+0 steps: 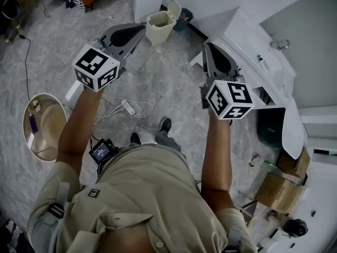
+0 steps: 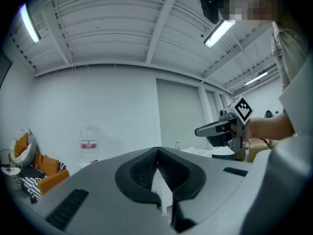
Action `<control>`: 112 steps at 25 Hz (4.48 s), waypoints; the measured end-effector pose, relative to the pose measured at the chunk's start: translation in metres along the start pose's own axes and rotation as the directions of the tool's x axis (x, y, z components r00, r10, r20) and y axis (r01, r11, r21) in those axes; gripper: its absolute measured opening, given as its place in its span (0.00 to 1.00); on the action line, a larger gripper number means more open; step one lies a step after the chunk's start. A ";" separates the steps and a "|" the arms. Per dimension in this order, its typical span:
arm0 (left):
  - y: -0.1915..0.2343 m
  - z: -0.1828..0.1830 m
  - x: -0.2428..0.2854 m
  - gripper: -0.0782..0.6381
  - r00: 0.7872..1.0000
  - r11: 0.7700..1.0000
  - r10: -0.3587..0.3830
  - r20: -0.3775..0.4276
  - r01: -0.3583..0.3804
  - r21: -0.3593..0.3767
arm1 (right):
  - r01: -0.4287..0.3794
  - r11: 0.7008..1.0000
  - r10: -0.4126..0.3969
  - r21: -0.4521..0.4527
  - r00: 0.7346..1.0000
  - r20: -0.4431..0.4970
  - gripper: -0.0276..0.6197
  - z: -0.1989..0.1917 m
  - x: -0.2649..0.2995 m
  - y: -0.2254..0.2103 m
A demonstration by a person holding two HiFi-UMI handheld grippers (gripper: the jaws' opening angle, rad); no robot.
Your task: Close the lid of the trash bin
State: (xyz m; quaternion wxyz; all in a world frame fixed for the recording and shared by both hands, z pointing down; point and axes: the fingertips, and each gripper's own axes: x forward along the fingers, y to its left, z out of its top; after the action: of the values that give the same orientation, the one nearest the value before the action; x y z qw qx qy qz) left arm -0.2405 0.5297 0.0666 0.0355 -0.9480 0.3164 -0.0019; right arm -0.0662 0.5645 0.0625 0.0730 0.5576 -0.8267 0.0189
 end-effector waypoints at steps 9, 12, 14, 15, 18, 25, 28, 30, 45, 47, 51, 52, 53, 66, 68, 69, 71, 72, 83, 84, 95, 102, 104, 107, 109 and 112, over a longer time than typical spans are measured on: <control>0.029 -0.013 0.029 0.13 0.997 0.998 0.067 -0.043 -0.066 0.018 | -0.045 0.999 0.045 0.025 0.999 0.011 0.08 -0.011 0.049 -0.034; 0.042 -0.012 0.048 0.13 0.992 0.994 0.107 -0.061 -0.106 0.031 | -0.079 0.996 0.078 0.039 0.997 0.028 0.08 -0.008 0.073 -0.058; 0.050 -0.012 0.066 0.13 0.988 0.991 0.133 -0.075 -0.130 0.042 | -0.098 0.994 0.097 0.052 0.995 0.032 0.08 -0.008 0.089 -0.078; 0.053 -0.013 0.075 0.13 0.986 0.989 0.145 -0.081 -0.142 0.043 | -0.110 0.992 0.108 0.058 0.994 0.029 0.08 -0.010 0.097 -0.087; 0.062 -0.017 0.100 0.13 0.979 0.983 0.182 -0.094 -0.179 0.039 | -0.146 0.987 0.145 0.064 0.989 0.019 0.08 -0.015 0.120 -0.113; 0.077 -0.024 0.163 0.13 0.966 0.973 0.231 -0.116 -0.228 0.037 | -0.201 0.977 0.201 0.065 0.980 0.009 0.08 -0.016 0.164 -0.171; 0.081 -0.029 0.183 0.13 0.961 0.969 0.247 -0.124 -0.244 0.035 | -0.217 0.974 0.217 0.067 0.976 0.006 0.08 -0.019 0.176 -0.191; 0.081 -0.034 0.188 0.13 0.959 0.967 0.255 -0.125 -0.253 0.036 | -0.227 0.972 0.226 0.064 0.974 0.008 0.08 -0.022 0.180 -0.195; 0.066 -0.030 0.308 0.13 0.964 0.978 0.199 -0.176 -0.184 0.096 | -0.183 0.973 0.179 0.138 0.983 0.038 0.08 -0.035 0.188 -0.313; 0.064 -0.028 0.317 0.13 0.967 0.980 0.183 -0.176 -0.167 0.104 | -0.171 0.975 0.167 0.144 0.985 0.039 0.08 -0.036 0.187 -0.320; 0.066 -0.029 0.330 0.13 0.972 0.984 0.161 -0.174 -0.145 0.103 | -0.151 0.978 0.147 0.147 0.988 0.039 0.08 -0.038 0.186 -0.329; 0.067 -0.030 0.333 0.13 0.973 0.985 0.155 -0.172 -0.140 0.101 | -0.144 0.978 0.140 0.148 0.989 0.037 0.08 -0.039 0.186 -0.332; 0.069 -0.031 0.337 0.13 0.974 0.986 0.150 -0.170 -0.134 0.098 | -0.137 0.979 0.133 0.148 0.991 0.034 0.08 -0.041 0.187 -0.334; 0.144 -0.047 0.385 0.13 0.990 0.997 0.064 -0.126 -0.057 0.059 | -0.036 0.991 0.037 0.125 0.999 -0.009 0.08 -0.040 0.249 -0.357; 0.167 -0.052 0.389 0.13 0.990 0.998 0.059 -0.125 -0.054 0.044 | -0.027 0.992 0.029 0.120 0.999 -0.015 0.08 -0.037 0.267 -0.354; 0.179 -0.054 0.392 0.13 0.991 0.998 0.054 -0.125 -0.049 0.038 | -0.020 0.993 0.022 0.119 1.000 -0.018 0.08 -0.035 0.277 -0.354; 0.200 -0.056 0.401 0.13 0.992 0.999 0.036 -0.124 -0.032 0.036 | -0.001 0.993 0.004 0.119 1.000 -0.021 0.08 -0.031 0.296 -0.356; 0.210 -0.056 0.406 0.13 0.992 0.999 0.027 -0.122 -0.022 0.036 | 0.008 0.993 -0.006 0.120 1.000 -0.022 0.08 -0.030 0.305 -0.357; 0.297 -0.062 0.446 0.13 0.992 0.997 -0.064 -0.108 0.068 0.025 | 0.092 0.988 -0.087 0.122 0.995 -0.046 0.08 -0.019 0.386 -0.359; 0.304 -0.063 0.446 0.13 0.992 0.997 -0.069 -0.106 0.072 0.024 | 0.097 0.988 -0.092 0.120 0.995 -0.047 0.08 -0.017 0.392 -0.358; 0.378 -0.079 0.440 0.13 0.995 0.999 -0.052 -0.087 0.052 -0.005 | 0.095 0.992 -0.088 0.083 0.993 -0.078 0.08 -0.011 0.456 -0.336; 0.399 -0.101 0.452 0.13 0.992 0.999 -0.036 -0.120 0.033 -0.027 | 0.072 0.992 -0.062 0.103 0.993 -0.096 0.08 -0.023 0.491 -0.341; 0.407 -0.108 0.456 0.13 0.990 0.999 -0.027 -0.137 0.023 -0.030 | 0.064 0.991 -0.053 0.114 0.994 -0.095 0.08 -0.026 0.504 -0.345; 0.422 -0.119 0.464 0.13 0.986 1.000 -0.009 -0.165 0.005 -0.029 | 0.049 0.991 -0.038 0.126 0.996 -0.086 0.08 -0.027 0.527 -0.352; 0.432 -0.126 0.471 0.13 0.982 1.000 0.002 -0.188 -0.006 -0.020 | 0.038 0.990 -0.027 0.137 0.996 -0.083 0.08 -0.030 0.542 -0.359; 0.445 -0.135 0.486 0.13 0.976 1.000 0.012 -0.219 -0.015 -0.014 | 0.023 0.988 -0.010 0.154 0.996 -0.084 0.08 -0.034 0.563 -0.370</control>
State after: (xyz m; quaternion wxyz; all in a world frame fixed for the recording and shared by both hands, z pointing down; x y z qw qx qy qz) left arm -0.1220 -0.1255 0.1615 -0.0069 -0.9401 0.3249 -0.1033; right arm 0.0727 -0.0887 0.1569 0.0638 0.5670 -0.8144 0.1054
